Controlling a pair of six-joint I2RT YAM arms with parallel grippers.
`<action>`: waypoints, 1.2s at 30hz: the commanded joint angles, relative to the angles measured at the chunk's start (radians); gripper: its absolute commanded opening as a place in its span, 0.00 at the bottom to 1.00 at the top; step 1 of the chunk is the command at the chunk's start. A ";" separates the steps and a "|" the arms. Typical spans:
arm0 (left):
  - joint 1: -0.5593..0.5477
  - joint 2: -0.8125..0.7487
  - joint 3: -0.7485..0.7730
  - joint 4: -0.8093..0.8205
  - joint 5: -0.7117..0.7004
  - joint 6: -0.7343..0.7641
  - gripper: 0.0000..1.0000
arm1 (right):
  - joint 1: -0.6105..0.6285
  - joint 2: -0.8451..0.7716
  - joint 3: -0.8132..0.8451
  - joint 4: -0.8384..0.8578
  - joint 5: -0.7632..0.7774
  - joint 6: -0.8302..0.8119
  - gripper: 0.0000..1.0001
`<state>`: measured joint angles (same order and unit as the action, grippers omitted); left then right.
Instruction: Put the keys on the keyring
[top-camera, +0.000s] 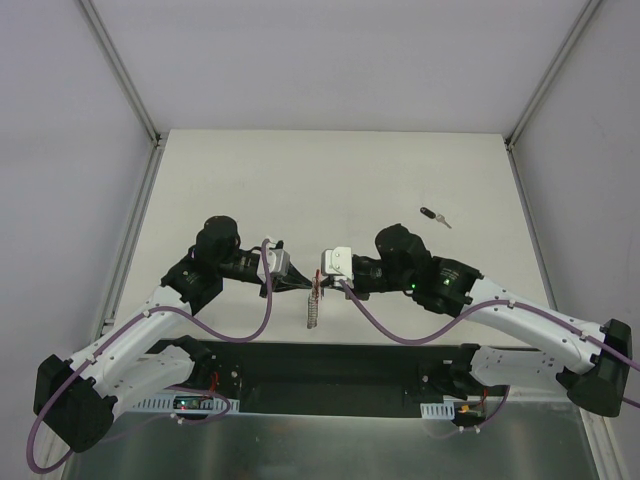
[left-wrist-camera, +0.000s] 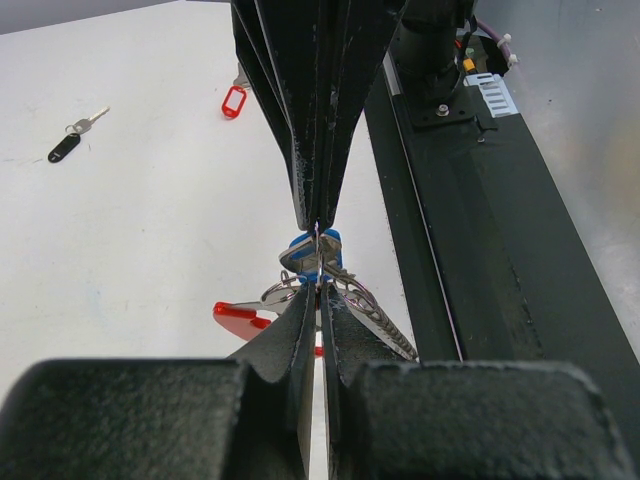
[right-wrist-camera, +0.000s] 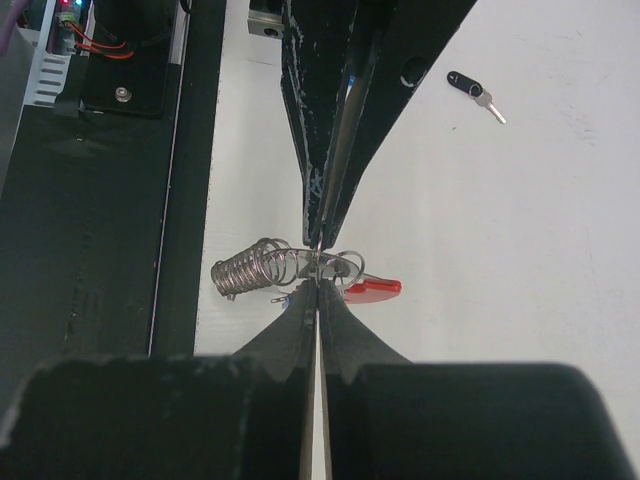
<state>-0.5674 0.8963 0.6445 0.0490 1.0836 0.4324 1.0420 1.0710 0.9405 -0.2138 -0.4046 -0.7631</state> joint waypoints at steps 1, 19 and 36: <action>0.008 -0.010 0.037 0.063 0.032 0.006 0.00 | -0.003 0.000 0.029 0.030 -0.030 0.008 0.01; 0.008 -0.033 0.023 0.063 -0.005 0.029 0.00 | -0.011 -0.014 0.024 0.024 -0.023 0.021 0.01; 0.008 -0.028 0.023 0.063 0.001 0.032 0.00 | -0.017 -0.009 0.027 0.036 -0.062 0.038 0.01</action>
<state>-0.5674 0.8818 0.6445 0.0490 1.0630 0.4377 1.0290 1.0737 0.9405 -0.2138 -0.4133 -0.7425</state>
